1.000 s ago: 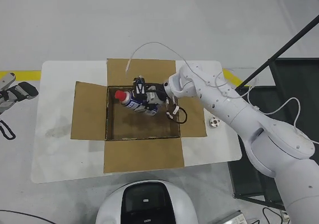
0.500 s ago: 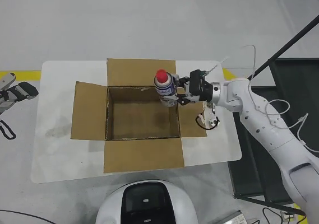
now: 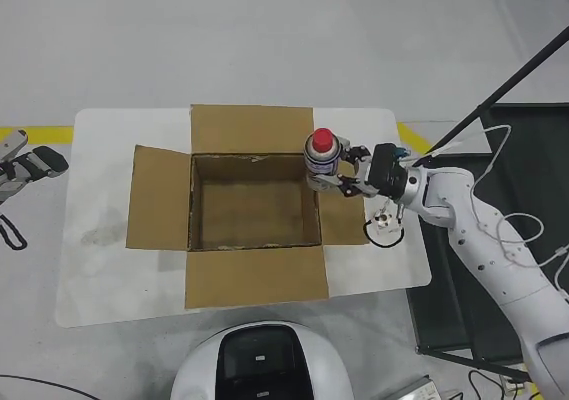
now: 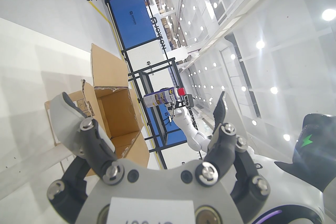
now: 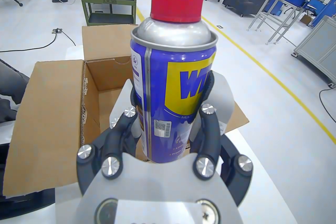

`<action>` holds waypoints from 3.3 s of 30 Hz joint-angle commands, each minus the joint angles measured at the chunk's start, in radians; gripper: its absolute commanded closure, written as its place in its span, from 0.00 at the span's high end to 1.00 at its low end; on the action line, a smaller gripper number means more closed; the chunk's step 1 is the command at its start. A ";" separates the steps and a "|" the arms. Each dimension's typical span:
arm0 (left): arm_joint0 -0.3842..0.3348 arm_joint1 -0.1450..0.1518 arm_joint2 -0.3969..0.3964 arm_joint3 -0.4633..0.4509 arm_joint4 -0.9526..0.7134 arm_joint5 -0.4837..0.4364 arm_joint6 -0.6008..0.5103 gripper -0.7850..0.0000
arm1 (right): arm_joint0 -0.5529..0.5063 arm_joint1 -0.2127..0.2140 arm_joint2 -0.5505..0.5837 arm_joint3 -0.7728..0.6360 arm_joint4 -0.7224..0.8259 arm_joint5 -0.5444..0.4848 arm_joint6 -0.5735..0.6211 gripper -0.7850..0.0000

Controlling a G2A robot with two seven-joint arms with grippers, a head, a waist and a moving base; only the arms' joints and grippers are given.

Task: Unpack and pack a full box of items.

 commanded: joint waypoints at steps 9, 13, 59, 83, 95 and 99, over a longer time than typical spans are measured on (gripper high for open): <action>0.000 0.000 0.000 0.000 0.000 0.000 0.000 1.00 | 0.000 0.000 0.000 0.000 0.000 0.000 0.000 0.00; 0.000 0.000 0.000 0.000 0.000 0.000 0.000 1.00 | -0.025 -0.001 0.018 0.006 0.051 0.008 -0.034 0.00; 0.000 0.000 0.000 0.000 0.000 0.000 0.000 1.00 | -0.559 0.020 0.308 0.221 0.037 0.317 -0.620 0.00; 0.000 0.000 0.000 0.000 0.000 0.000 0.000 1.00 | -0.390 -0.119 0.076 0.767 0.146 0.299 -0.842 0.00; 0.000 0.000 0.000 0.000 0.000 0.000 0.000 1.00 | -0.385 -0.131 0.080 0.755 0.162 0.362 -0.736 0.00; 0.000 0.000 0.000 0.000 0.000 0.000 0.000 1.00 | -0.367 -0.152 0.058 0.788 0.179 0.387 -0.704 0.00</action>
